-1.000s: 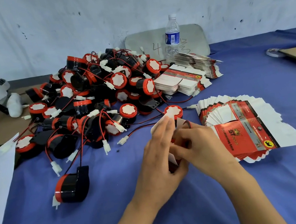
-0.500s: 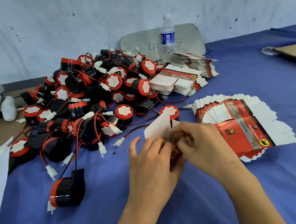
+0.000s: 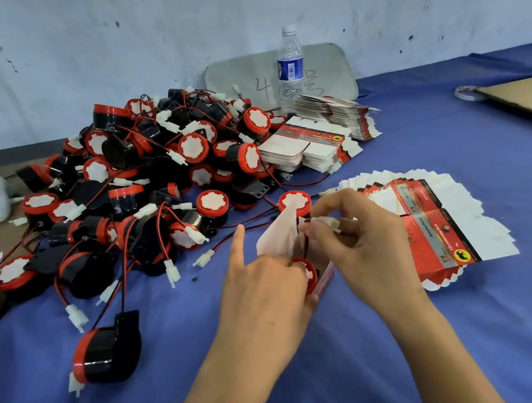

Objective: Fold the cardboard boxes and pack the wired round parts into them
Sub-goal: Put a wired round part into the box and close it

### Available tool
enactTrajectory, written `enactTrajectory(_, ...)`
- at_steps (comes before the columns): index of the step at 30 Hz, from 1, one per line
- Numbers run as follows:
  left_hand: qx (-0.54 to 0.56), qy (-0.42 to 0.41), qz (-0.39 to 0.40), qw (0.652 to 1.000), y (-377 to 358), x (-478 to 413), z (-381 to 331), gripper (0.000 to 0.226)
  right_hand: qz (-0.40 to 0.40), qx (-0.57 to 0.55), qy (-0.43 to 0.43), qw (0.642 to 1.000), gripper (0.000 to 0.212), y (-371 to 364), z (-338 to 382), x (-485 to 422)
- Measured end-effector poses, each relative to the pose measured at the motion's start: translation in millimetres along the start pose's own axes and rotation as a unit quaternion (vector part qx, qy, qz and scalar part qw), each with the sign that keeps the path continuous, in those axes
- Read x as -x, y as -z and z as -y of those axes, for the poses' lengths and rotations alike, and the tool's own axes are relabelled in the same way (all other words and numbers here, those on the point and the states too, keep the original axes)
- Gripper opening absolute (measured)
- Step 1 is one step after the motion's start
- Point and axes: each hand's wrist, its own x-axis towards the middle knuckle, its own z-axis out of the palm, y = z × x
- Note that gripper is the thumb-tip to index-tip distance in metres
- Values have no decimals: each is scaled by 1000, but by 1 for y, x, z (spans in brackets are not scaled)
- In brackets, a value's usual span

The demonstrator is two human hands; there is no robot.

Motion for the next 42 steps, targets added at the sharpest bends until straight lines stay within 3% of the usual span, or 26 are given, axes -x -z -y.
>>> enactTrajectory(4, -2, -4, 28, 1000, -3, 0, 3, 18, -12, 5, -47, 999, 35, 2, -1, -1)
enactTrajectory(7, 8, -5, 14, 1000, -5, 2, 6, 24, 9, 39, -51, 998, 36, 2, -4, -1)
enactTrajectory(12, 70, -8, -101, 992, -20, 2, 5, 20, 41, 74, -38, 996, 13, -7, -4, 2)
enactTrajectory(14, 99, -9, -175, 979, -30, 2, 4, 20, 34, 68, -27, 997, 12, -6, -3, 2)
enactTrajectory(17, 105, -12, -224, 969, -41, 1, 5, 22, 36, 105, 12, 994, 11, 1, -2, -1)
enactTrajectory(23, 133, -13, -259, 956, -50, -5, 4, 27, 222, 192, 8, 956, 17, 13, 6, -4)
enactTrajectory(29, 175, 15, -244, 954, -54, -9, 3, 41, 319, 298, -55, 898, 22, 49, 16, -18)
enactTrajectory(31, 157, -5, -252, 955, -55, -9, 4, 32, 350, 315, -43, 881, 21, 52, 21, -23)
enactTrajectory(35, 166, -12, -246, 955, -53, -7, 4, 18, 377, 301, 8, 876, 17, 49, 29, -31)
enactTrajectory(42, 166, -22, -249, 954, -50, -6, 3, 33, 404, 257, -12, 878, 14, 43, 26, -35)
